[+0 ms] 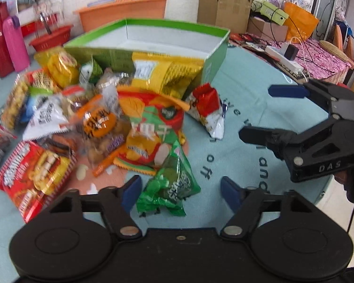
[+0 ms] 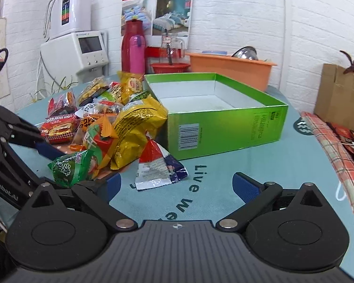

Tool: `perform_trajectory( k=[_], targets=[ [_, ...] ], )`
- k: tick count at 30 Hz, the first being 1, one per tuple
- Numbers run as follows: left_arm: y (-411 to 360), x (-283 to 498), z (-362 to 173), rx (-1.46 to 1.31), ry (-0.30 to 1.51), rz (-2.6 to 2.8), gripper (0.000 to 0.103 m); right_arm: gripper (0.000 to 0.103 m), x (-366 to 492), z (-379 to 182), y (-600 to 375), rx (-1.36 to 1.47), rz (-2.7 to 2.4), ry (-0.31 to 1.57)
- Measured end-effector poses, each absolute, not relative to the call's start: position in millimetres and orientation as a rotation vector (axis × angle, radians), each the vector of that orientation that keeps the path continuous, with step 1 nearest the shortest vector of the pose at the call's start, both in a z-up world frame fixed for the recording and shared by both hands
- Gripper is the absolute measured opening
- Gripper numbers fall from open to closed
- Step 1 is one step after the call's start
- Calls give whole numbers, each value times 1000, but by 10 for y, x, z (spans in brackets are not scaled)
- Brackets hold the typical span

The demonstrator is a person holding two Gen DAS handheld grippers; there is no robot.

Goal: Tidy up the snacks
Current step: 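Grasp the red-and-white triangular snack pouch with the right gripper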

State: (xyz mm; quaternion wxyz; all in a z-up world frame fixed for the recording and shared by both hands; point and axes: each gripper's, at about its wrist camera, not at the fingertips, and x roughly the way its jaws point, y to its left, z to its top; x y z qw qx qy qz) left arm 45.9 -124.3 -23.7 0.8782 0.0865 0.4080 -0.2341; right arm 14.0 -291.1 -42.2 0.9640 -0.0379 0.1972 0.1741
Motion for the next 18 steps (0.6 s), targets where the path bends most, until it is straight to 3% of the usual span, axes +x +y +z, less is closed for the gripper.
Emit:
perform_trajectory(
  k=[10, 12, 14, 15, 16, 18],
  targets=[
    [-1188, 428, -287, 205, 794, -488, 81, 103, 462, -426, -2728, -168, 442, 482],
    [-1183, 437, -285, 199, 800, -498, 92, 103, 508, -426, -2692, -183, 441, 480],
    [-1196, 425, -272, 209, 804, -491, 88, 103, 570, -437, -2655, -200, 439, 485],
    [-1198, 411, -259, 215, 800, -486, 75, 95, 592, -452, -2645, -202, 441, 490],
    [-1179, 401, -239, 202, 796, -499, 61, 93, 610, -464, -2636, -206, 441, 500],
    [-1102, 423, -225, 141, 814, -514, 57, 87, 568, -447, -2647, -204, 439, 480]
  ],
)
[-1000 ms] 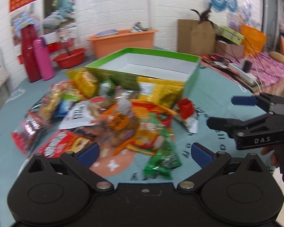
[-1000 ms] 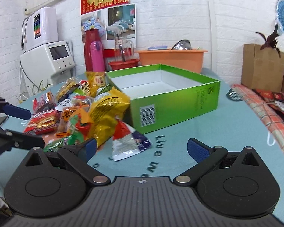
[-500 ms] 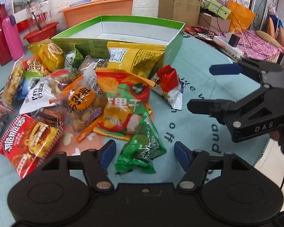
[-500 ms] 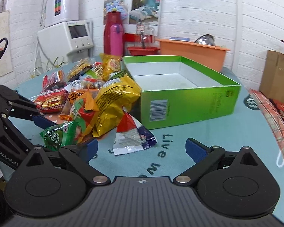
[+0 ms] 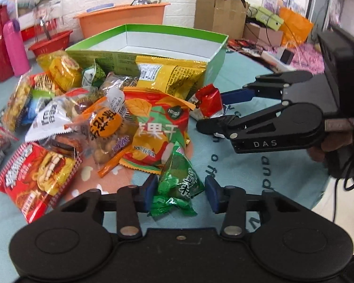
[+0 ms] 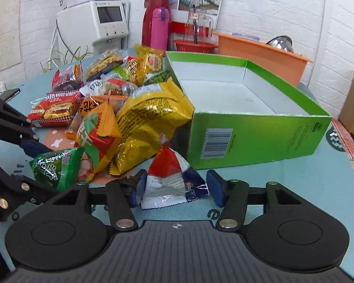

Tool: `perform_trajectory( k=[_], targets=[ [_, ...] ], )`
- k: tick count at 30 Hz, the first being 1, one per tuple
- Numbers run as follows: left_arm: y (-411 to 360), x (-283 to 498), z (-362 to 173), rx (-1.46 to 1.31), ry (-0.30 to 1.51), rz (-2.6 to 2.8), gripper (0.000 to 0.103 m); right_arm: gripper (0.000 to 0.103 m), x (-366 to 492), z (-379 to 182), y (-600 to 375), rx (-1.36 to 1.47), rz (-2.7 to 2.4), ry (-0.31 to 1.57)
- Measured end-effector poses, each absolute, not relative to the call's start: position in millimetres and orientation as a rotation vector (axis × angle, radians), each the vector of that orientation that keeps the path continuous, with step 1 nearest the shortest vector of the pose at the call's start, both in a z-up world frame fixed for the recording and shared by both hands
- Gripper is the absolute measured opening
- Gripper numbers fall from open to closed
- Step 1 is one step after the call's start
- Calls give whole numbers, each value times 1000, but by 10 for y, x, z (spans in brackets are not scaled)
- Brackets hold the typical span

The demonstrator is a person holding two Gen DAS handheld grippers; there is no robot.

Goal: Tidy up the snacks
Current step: 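Grasp the red-and-white triangular snack pouch with the right gripper, then carry the pouch into the green box and open the right gripper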

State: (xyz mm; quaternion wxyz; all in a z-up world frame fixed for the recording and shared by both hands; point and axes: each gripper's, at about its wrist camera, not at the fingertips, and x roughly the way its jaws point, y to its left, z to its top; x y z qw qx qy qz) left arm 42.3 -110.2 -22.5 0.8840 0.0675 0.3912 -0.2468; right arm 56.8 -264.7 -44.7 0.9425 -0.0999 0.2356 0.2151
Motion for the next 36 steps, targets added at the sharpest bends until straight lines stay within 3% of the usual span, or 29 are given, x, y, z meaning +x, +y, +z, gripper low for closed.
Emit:
perform_trajectory(
  k=[6, 11, 20, 32, 34, 35, 36],
  targets=[
    [-1007, 332, -120, 74, 799, -540, 54, 84, 378, -438, -2659, -202, 427, 463],
    [-978, 302, 281, 64, 665, -579, 53, 83, 229, -147, -2788, -157, 406, 367],
    [-1116, 1142, 729, -67, 528, -544, 57, 84, 534, 246, -2920, -80, 275, 225],
    [-1373, 2066, 437, -92, 628, -511, 58, 84, 1213, 39, -2917, -78, 158, 290],
    [-1392, 2134, 372, -88, 636, -508, 61, 91, 1285, -13, -2896, -90, 152, 302],
    [-1392, 2142, 353, -84, 627, -510, 85, 91, 1315, -45, -2883, -99, 153, 308],
    [-1390, 2141, 340, -80, 620, -516, 103, 96, 1332, -69, -2870, -107, 157, 314]
  ],
)
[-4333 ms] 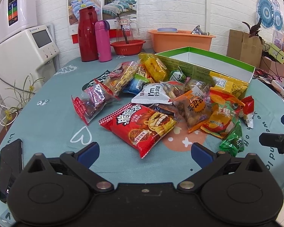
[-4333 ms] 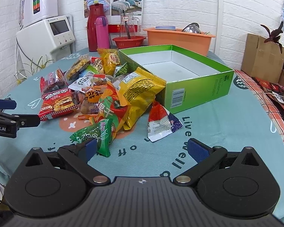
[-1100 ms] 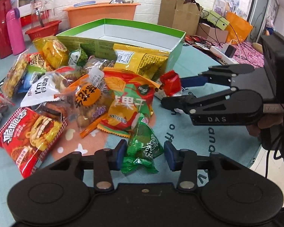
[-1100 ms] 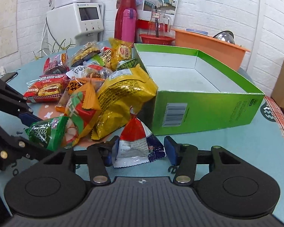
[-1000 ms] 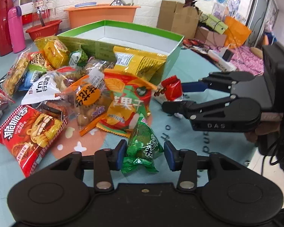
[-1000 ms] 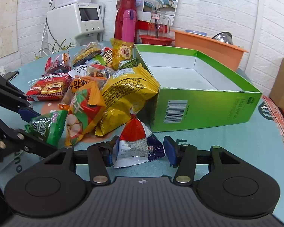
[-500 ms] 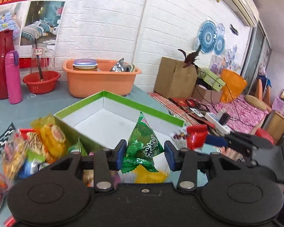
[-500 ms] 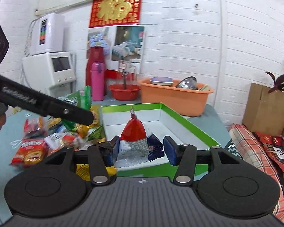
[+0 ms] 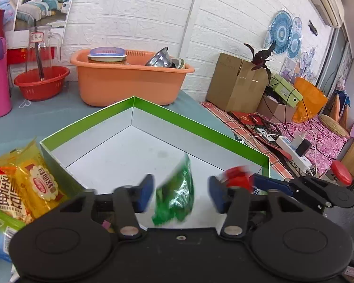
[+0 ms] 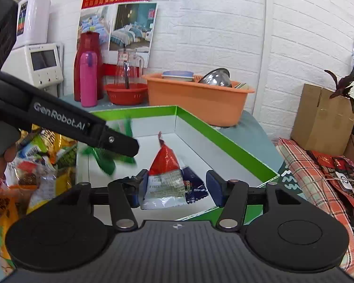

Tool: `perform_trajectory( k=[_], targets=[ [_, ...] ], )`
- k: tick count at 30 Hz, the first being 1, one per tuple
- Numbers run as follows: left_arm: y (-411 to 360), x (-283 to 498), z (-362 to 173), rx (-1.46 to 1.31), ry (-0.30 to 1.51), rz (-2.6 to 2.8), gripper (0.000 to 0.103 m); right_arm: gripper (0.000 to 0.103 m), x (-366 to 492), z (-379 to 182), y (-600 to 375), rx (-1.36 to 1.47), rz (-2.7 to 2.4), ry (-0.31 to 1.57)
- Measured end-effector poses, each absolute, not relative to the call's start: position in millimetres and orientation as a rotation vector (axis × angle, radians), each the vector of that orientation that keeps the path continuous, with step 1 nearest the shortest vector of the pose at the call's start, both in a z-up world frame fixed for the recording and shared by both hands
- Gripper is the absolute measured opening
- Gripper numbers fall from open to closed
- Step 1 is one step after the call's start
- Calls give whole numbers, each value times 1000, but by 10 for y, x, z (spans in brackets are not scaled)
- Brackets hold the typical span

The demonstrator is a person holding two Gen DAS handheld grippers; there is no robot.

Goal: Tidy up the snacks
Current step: 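Carry the pouch into the green box and open the right gripper, then grasp the orange-and-yellow snack bag with the left gripper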

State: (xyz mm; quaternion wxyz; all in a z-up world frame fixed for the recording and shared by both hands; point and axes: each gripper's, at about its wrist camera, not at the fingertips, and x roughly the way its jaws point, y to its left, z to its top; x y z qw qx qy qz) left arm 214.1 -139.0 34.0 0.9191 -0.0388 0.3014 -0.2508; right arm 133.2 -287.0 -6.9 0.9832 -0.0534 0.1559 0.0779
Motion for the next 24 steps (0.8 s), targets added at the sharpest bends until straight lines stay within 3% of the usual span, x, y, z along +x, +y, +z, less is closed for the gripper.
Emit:
perform_trajectory(
  k=[1, 14, 24],
  targets=[
    [-1381, 2127, 331, -77, 614, -510, 103, 103, 1334, -88, -2855, -115, 160, 324],
    [-870, 1202, 806, -104, 472, -430, 103, 103, 425, 382, -2867, -15, 192, 136],
    [-312, 411, 409, -148, 549, -296, 103, 103, 83, -7, -2503, 56, 326, 271]
  ],
)
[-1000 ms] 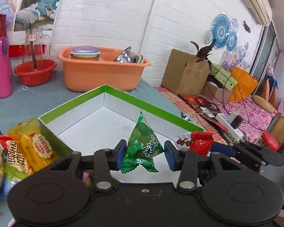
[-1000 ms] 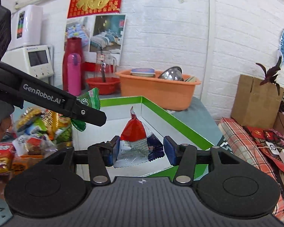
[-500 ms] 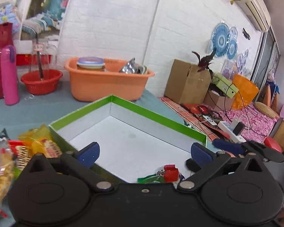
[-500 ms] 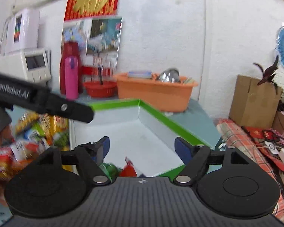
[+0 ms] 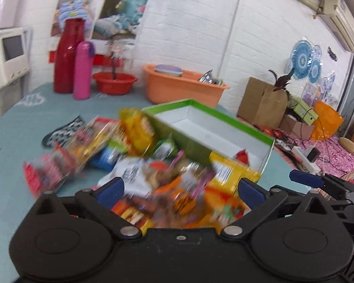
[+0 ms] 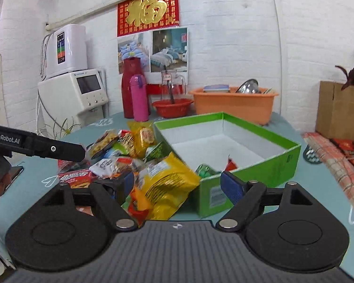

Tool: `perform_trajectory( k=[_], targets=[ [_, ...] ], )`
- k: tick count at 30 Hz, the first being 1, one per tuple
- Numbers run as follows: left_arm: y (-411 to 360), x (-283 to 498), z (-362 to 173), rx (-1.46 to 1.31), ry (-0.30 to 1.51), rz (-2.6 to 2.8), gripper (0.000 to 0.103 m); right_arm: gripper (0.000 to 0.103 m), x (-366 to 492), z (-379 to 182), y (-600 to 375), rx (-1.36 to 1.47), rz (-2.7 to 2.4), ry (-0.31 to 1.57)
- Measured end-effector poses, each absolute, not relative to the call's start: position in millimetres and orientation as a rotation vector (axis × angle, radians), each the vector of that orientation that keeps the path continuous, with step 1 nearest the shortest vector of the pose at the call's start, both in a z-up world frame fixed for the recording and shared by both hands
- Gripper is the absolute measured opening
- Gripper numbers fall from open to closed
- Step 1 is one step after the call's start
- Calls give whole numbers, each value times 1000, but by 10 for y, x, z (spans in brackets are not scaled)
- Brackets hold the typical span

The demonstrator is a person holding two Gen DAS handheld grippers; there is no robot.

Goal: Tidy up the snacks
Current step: 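Grasp the orange-and-yellow snack bag with the left gripper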

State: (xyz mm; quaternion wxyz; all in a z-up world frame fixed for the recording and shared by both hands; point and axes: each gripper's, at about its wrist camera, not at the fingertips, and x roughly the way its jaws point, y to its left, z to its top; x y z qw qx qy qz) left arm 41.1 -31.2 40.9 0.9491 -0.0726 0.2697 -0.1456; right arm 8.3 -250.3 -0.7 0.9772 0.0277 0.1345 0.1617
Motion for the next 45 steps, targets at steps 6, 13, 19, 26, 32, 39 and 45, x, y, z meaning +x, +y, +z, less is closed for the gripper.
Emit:
perform_trajectory(
  k=[6, 13, 19, 26, 32, 39, 45],
  targets=[
    [-95, 152, 203, -154, 592, -249, 103, 103, 64, -266, -2185, 50, 354, 380],
    [108, 53, 107, -220, 591, -248, 103, 103, 131, -317, -1938, 36, 333, 406],
    [-32, 160, 141, -250, 583, -393, 103, 103, 167, -328, -1913, -11, 298, 407],
    [-462, 574, 23, -255, 633, -587, 93, 95, 118, -402, -1932, 4, 313, 440],
    [-648, 845, -112, -280, 709, -624, 75, 81, 156, -436, -1980, 34, 350, 455],
    [-722, 914, -225, -228, 752, -610, 73, 64, 251, -491, -1958, 53, 362, 474],
    [-746, 718, -71, -207, 712, -624, 72, 57, 96, -391, -2042, 52, 365, 435]
  ],
)
